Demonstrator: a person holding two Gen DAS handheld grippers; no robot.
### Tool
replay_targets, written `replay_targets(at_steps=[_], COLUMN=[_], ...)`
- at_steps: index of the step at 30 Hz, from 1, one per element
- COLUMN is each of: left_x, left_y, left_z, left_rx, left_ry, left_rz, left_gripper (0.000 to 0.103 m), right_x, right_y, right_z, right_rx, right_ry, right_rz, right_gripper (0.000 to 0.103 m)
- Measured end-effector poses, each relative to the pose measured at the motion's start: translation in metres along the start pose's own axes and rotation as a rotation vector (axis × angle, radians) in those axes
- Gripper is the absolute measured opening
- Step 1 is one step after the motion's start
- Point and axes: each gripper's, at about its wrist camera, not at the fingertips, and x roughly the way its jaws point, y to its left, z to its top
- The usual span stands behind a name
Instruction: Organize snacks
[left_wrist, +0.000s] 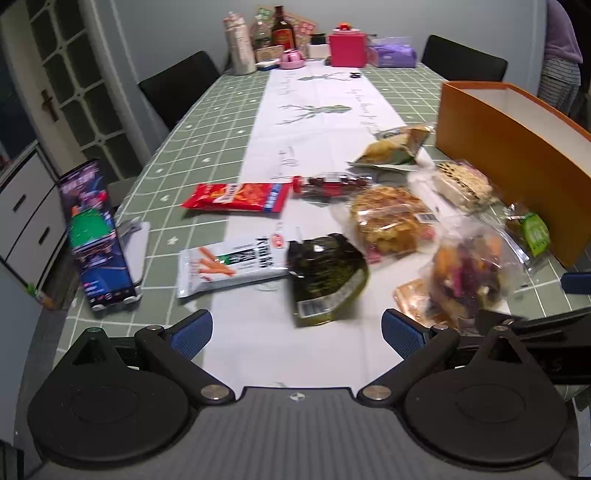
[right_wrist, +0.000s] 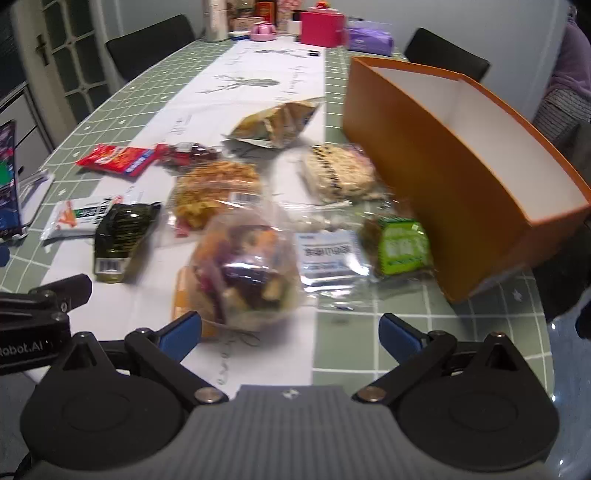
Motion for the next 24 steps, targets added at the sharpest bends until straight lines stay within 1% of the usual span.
replay_targets(at_steps=[3,6,13,24], left_x=[0.003,0.007,0.008,0.007], left_y=[0.010,0.014,0.009,0.009], left_z=[0.001,0.000,-0.002,-0.002], left_rx=[-0.026,-0.045,-0.037,-0.035], left_ry=[0.006,0.018,0.013,0.010], left_rz=[0.011,-0.002,-0.026,-0.032], left_gripper=[0.103,0.103,0.103,0.103], right_x=[0.000,0.000,0.000,-0.001], right_y=[0.011,0.014,0.008,0.007], right_z=[0.003,0.004,0.004,0.003], right_rx=[-0.025,-0.035,-0.023,-0.020], right_ry=[0.003,0.006,0.012,0.007], right_rz=[-0.005,-0.013,-0.025,-0.028], right_gripper=[0.099,0.099,0.099,0.099])
